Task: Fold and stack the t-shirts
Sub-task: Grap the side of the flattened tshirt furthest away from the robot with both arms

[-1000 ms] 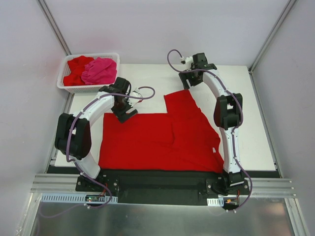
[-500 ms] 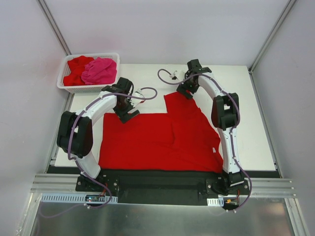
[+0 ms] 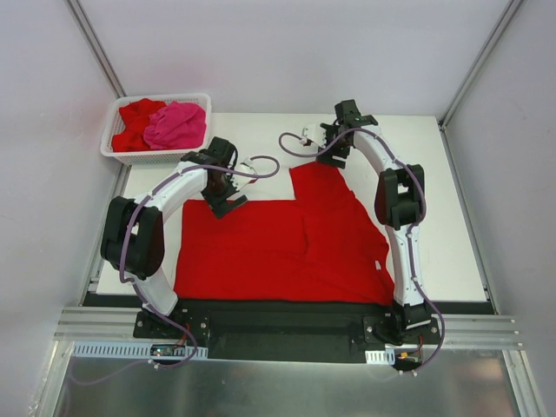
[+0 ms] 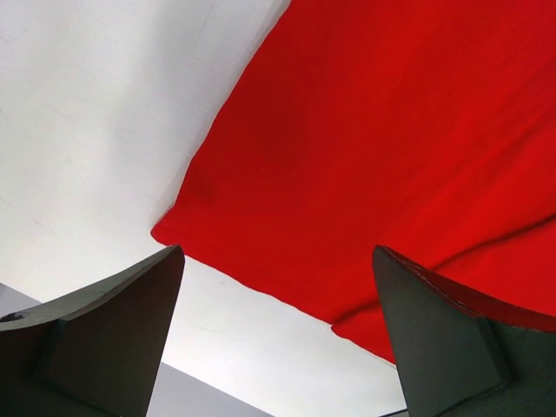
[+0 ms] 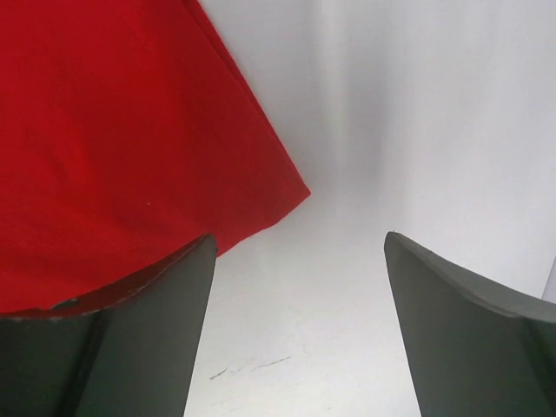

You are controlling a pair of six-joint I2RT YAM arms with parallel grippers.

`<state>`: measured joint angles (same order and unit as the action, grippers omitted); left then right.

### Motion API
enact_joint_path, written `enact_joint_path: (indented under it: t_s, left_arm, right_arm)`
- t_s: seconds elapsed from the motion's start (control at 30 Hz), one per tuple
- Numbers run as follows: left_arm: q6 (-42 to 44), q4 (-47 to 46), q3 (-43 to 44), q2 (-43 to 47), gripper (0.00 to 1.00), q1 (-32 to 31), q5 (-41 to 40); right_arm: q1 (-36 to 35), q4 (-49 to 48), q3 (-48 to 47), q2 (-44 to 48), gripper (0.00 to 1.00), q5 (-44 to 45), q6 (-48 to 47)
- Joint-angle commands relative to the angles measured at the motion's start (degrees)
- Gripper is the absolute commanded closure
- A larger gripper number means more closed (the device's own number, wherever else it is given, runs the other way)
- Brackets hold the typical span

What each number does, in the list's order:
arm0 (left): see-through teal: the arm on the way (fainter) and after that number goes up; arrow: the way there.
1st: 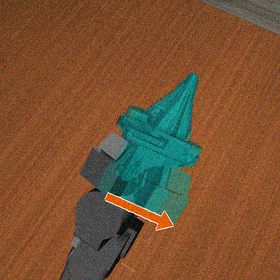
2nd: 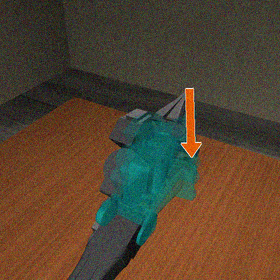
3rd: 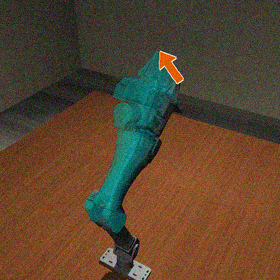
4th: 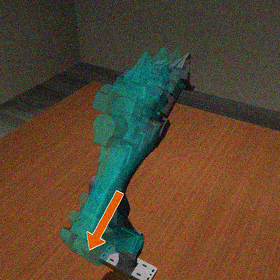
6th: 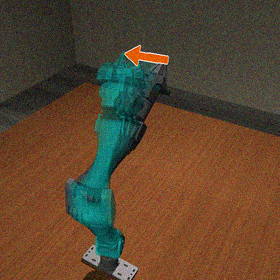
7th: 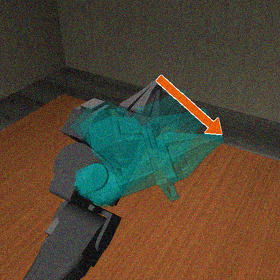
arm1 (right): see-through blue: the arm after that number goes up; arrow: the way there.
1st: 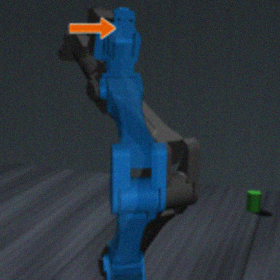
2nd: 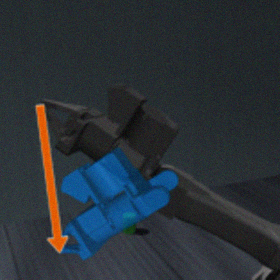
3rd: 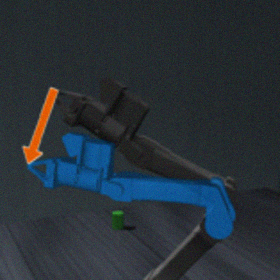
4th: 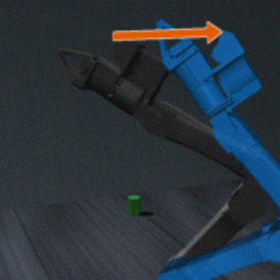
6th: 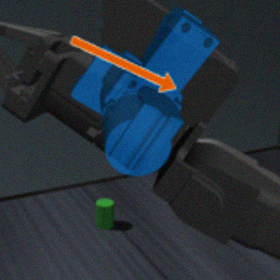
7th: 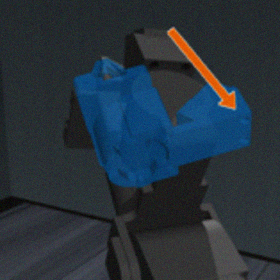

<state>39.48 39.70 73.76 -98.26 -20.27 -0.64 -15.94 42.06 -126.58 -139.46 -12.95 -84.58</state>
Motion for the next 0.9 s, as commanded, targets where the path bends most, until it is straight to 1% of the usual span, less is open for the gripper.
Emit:
enact_joint_path:
  t_s: [0.0,0.27,0.77,0.83,0.87]
  left_arm:
    - [0.95,0.73,-0.10,0.17,0.09,-0.38,-1.11]
    - [0.86,0.73,1.56,-1.49,0.09,-0.56,-0.94]
    - [0.42,0.73,2.44,-2.73,0.09,-0.91,-0.67]
    - [0.42,0.73,2.62,-2.99,0.09,-1.00,-0.67]
    - [0.33,0.73,2.71,-3.08,0.09,-1.00,-0.67]
  right_arm:
    - [-0.14,2.23,-1.74,-0.55,0.19,-4.01,-3.93]
    - [-0.49,5.48,-1.82,-1.17,0.22,-4.10,-6.48]
    - [-1.46,5.13,-2.26,-3.45,0.23,-2.70,-9.91]
    - [-1.54,5.83,-2.18,-3.54,0.24,-2.61,-10.43]
    - [-1.55,6.10,-2.09,-3.54,0.26,-2.61,-10.61]
